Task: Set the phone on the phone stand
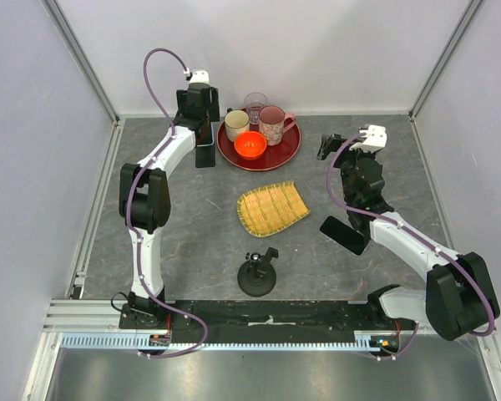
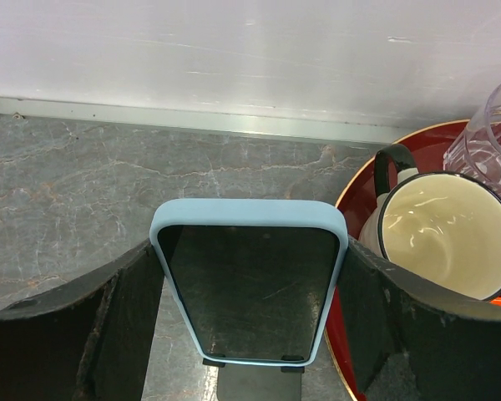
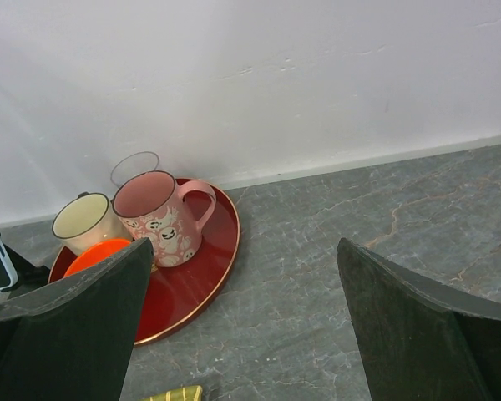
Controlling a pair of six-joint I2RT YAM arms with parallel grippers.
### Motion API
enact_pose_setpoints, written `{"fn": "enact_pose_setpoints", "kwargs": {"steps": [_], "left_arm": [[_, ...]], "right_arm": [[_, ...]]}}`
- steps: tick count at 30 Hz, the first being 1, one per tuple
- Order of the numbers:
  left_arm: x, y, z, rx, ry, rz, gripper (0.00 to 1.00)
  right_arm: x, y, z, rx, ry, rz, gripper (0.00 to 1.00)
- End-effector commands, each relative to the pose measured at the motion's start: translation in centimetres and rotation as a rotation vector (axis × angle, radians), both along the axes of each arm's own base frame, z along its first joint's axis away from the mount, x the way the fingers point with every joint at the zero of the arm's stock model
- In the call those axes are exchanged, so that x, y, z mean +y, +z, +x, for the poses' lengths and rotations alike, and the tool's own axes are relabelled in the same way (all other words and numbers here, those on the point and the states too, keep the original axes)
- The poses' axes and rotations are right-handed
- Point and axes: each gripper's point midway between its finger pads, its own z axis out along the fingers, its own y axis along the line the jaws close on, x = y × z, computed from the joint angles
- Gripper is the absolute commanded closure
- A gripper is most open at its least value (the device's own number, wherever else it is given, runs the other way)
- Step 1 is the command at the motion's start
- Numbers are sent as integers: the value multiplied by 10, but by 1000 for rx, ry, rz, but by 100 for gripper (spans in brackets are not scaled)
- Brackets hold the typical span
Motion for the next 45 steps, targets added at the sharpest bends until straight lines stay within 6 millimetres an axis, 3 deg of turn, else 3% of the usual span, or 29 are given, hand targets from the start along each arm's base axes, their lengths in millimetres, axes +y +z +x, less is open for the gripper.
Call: {"fn": "enact_pose_setpoints", "kwargs": {"steps": [1,3,7,21,27,29,30,31,33,34,35,36,37,38,39,40,41,45], "left_arm": [[4,-24,0,63,1,7,32],[4,-25,-1,66,4,-2,29],[5,-22,-4,68,11,-12,7],[-2,25,-23,17,-15,-98,4],[4,54,-47,-4,-1,-144,3],[17,57,-64,-3,46,-167,2],[23,42,-76,31,64,-176,2],[25,61,-88,-5,80,-230,2],[33,63,-106,-7,110,-276,2],[33,46,-122,38,134,-311,2],[33,65,-136,5,126,-351,2],[31,52,-150,43,123,-376,2],[20,50,-163,77,71,-411,7],[17,71,-179,46,30,-443,10],[11,58,-194,88,0,-459,12],[-4,60,-210,121,-92,-500,14],[-10,76,-228,102,-149,-518,15],[-45,78,-299,208,-395,-592,17]], "right_arm": [[3,11,2,-47,15,32,2],[2,11,2,-47,13,32,2],[2,11,2,-47,13,32,2],[3,12,2,-49,21,36,2],[4,12,2,-48,24,35,2],[2,11,2,-46,16,32,2],[0,10,3,-44,12,32,2],[0,9,3,-42,10,31,2],[-2,9,3,-39,7,29,2],[-3,8,4,-36,5,28,2],[-2,8,3,-35,13,26,2],[-1,8,5,-32,18,28,2],[0,7,7,-25,22,23,2],[2,3,9,-7,34,14,2],[4,3,10,-6,42,13,2],[5,1,11,2,48,9,2],[6,-3,13,18,55,1,2],[19,-5,20,50,120,-22,2]]}}
